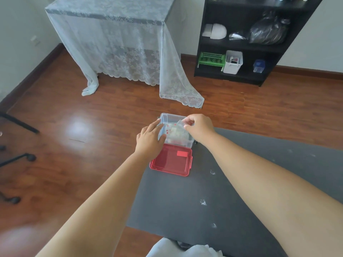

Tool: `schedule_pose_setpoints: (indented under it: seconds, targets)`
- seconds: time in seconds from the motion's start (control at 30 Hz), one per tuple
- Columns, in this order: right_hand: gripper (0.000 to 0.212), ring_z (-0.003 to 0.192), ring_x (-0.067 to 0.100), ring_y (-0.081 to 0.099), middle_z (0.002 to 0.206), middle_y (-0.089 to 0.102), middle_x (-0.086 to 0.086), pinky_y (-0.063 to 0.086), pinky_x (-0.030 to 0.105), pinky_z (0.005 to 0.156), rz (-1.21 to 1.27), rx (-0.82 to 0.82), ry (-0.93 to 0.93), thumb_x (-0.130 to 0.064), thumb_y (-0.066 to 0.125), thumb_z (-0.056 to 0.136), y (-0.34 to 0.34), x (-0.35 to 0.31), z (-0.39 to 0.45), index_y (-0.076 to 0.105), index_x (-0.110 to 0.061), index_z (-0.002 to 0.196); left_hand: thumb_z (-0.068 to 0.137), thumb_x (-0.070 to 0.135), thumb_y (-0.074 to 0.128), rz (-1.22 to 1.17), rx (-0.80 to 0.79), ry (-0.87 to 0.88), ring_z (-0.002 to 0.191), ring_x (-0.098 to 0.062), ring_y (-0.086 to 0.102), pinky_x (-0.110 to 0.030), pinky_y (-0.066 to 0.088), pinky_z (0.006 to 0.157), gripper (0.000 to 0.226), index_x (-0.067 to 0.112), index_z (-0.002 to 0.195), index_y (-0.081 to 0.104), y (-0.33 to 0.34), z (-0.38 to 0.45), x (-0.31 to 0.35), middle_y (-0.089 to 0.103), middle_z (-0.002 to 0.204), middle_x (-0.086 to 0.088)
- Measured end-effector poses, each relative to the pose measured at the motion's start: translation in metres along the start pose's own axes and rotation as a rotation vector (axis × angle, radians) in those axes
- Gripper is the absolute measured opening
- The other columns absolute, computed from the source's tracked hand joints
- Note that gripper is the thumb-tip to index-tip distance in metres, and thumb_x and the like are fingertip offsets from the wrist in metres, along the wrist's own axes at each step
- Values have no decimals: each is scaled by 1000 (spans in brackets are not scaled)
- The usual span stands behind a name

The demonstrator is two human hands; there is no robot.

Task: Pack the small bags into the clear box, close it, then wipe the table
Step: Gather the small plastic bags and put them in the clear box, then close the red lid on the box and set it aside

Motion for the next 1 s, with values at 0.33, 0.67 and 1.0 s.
schedule_pose_setpoints:
  seconds: [0.33,0.67,1.0]
  targets:
    - [26,90,10,51,103,57,-2,32,10,71,57,209,-29,-17,64,87,-5,20,9,67,-25,111,94,36,49,-122,76,27,136,-23,31,-46,26,107,49,33,142,40,0,-4,-8,27,155,13]
    - [28,68,14,59,81,63,-3,42,26,57,326,163,413,-17,50,87,23,81,-70,56,-26,114,87,24,54,-397,48,-242,104,-21,54,-39,46,90,29,32,114,59,33,-46,-57,58,107,9]
    - [24,68,5,58,84,60,-8,39,24,55,325,-42,502,-21,57,86,52,74,-84,52,-28,108,83,18,54,-452,44,-359,80,-6,64,-36,55,76,31,31,111,59,27,-58,-45,64,106,10]
Point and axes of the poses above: each hand's wrist, its own z-axis towards the middle knuckle, its own y-axis out of the palm, x = y × z, the point moved 6 cm from there along z, towards the middle knuckle
